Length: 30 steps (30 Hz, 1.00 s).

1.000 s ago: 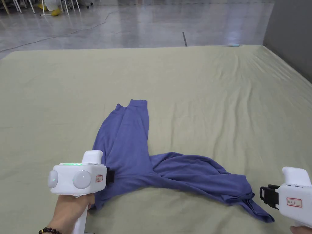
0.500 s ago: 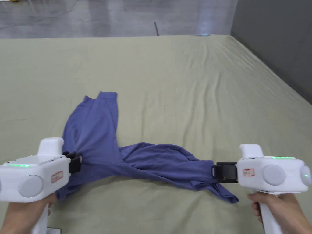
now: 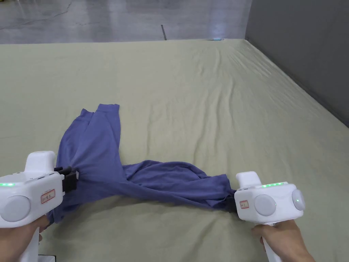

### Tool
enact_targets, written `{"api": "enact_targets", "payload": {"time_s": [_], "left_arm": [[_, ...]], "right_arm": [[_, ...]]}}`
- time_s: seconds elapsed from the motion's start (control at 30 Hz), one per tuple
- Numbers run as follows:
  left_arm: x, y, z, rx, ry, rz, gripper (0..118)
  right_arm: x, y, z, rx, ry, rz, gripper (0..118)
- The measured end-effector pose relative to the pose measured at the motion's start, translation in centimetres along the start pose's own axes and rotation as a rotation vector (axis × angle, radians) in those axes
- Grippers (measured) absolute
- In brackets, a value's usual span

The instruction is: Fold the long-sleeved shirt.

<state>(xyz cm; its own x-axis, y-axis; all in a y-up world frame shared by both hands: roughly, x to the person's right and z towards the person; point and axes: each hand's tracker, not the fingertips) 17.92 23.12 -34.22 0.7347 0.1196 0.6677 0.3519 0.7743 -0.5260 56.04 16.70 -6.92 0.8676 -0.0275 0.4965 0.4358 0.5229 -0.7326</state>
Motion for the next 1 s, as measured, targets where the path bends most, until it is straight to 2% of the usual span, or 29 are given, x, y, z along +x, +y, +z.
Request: {"api": "enact_targets", "payload": {"time_s": [0.07, 0.23, 0.5, 0.73, 0.87, 1.0], "left_arm": [[-0.1, 0.5, 0.7, 0.021, -0.006, 0.008, 8], [0.1, 3.1, 3.6, 0.123, -0.029, -0.02, 8], [-0.4, 13.5, 7.5, 0.317, -0.048, -0.019, 8], [-1.9, 25.3, 7.1, 0.377, -0.057, 0.019, 8], [-2.9, 31.3, 6.0, 0.421, -0.044, 0.034, 8], [-3.5, 37.9, 4.6, 0.438, 0.007, 0.006, 8]], "right_arm": [[0.1, 0.3, 1.2, 0.049, 0.045, -0.037, 9], [1.5, 2.8, 6.7, 0.202, 0.229, -0.207, 9], [1.8, 12.8, 14.5, 0.454, 0.4, -0.261, 9], [1.2, 25.8, 19.0, 0.611, 0.363, -0.239, 9], [1.2, 32.9, 20.1, 0.639, 0.371, -0.252, 9], [0.6, 40.4, 21.6, 0.684, 0.332, -0.226, 9]]}}
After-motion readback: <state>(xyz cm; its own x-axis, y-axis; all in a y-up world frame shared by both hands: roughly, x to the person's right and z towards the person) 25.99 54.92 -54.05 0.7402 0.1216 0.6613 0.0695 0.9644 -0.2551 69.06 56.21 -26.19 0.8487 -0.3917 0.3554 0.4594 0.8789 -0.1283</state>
